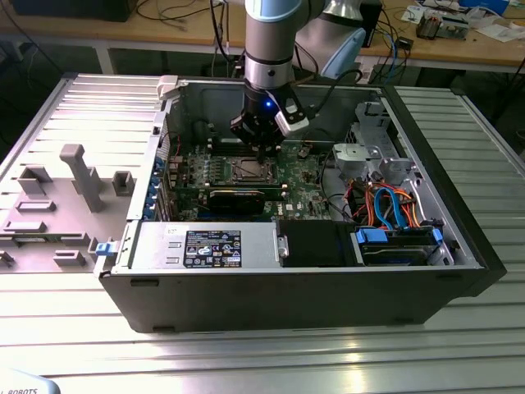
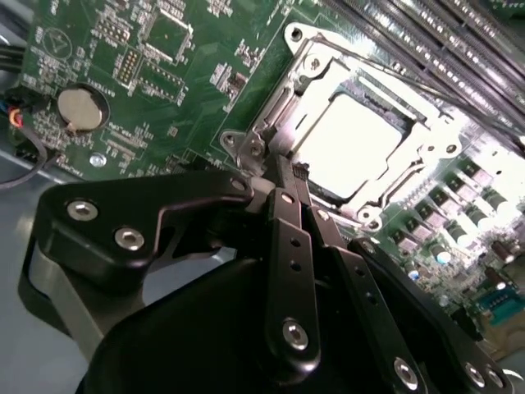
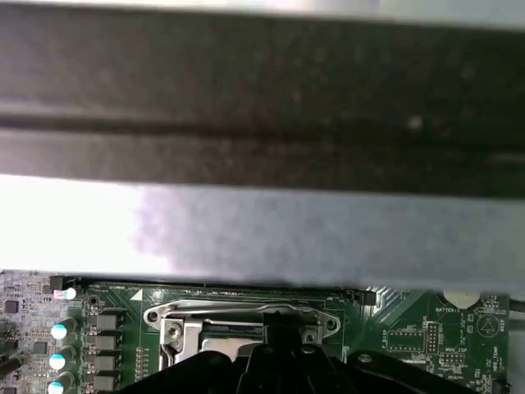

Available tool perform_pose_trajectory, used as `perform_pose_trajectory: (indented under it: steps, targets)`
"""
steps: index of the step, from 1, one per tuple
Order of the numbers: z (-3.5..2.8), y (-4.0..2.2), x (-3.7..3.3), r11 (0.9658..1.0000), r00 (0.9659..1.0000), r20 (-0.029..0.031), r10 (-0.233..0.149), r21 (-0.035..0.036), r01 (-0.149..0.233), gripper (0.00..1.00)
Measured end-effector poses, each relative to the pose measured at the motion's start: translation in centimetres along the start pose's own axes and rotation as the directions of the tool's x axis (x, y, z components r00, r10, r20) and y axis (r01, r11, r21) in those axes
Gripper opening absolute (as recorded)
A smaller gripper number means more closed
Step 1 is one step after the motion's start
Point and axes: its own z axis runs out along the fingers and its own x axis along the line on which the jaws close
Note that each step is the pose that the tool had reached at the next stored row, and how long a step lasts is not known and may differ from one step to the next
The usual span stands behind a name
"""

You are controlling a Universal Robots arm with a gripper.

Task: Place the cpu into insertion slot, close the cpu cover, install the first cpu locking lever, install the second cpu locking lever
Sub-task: 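Install the second cpu locking lever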

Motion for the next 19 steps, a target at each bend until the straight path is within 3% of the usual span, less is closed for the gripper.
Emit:
perform_pose_trajectory:
  steps: [4,19]
  targets:
    - [-0.91,0.02,-0.01,1.0,1.0,0.0001,0.0,0.0001,0.0,0.11]
    - [-0.87,-0.83,0.03,1.0,1.0,-0.0002,0.0,0.0044,0.0,0.11]
